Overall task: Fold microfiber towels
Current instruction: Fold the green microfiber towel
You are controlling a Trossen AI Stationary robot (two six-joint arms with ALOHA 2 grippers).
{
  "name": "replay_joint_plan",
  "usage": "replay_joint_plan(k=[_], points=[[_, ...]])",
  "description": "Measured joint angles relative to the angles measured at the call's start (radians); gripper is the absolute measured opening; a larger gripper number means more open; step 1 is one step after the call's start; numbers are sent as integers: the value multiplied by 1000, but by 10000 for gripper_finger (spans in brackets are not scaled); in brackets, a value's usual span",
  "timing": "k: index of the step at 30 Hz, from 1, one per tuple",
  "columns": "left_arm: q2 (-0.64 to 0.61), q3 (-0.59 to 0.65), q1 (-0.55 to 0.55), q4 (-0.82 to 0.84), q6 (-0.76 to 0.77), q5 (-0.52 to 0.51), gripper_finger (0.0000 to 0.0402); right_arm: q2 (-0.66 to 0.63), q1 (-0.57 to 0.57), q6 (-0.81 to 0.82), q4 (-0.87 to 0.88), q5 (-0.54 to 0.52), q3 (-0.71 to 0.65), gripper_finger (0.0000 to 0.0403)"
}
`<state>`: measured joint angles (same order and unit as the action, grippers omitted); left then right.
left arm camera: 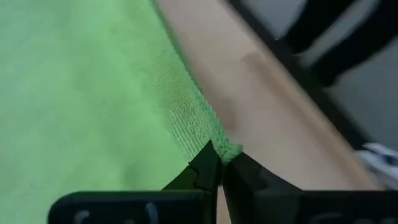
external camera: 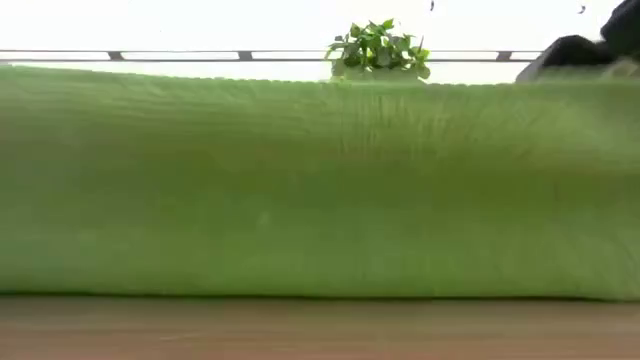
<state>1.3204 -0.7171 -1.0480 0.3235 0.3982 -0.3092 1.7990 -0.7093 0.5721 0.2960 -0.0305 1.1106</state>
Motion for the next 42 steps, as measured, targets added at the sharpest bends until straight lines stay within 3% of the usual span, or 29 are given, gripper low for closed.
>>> replay_joint_plan(k=[11, 18, 21, 28, 33, 42], points=[[-256, 185, 79, -1, 67, -42, 0, -191, 96, 68, -101, -83, -206, 8], [-348, 269, 151, -13, 69, -41, 0, -322, 176, 123, -166, -93, -346, 8], [-360, 297, 177, -93, 70, -28, 0, -355, 195, 128, -183, -59, -369, 8], [-331, 308, 189, -287, 69, 150, 0, -348, 184, 127, -341, 122, -366, 8], [-290, 310, 189, -394, 129, 301, 0, -312, 158, 129, -589, 189, -367, 8], [-154, 311, 189, -559, 148, 433, 0, -217, 145, 452, -913, 283, -434, 8]])
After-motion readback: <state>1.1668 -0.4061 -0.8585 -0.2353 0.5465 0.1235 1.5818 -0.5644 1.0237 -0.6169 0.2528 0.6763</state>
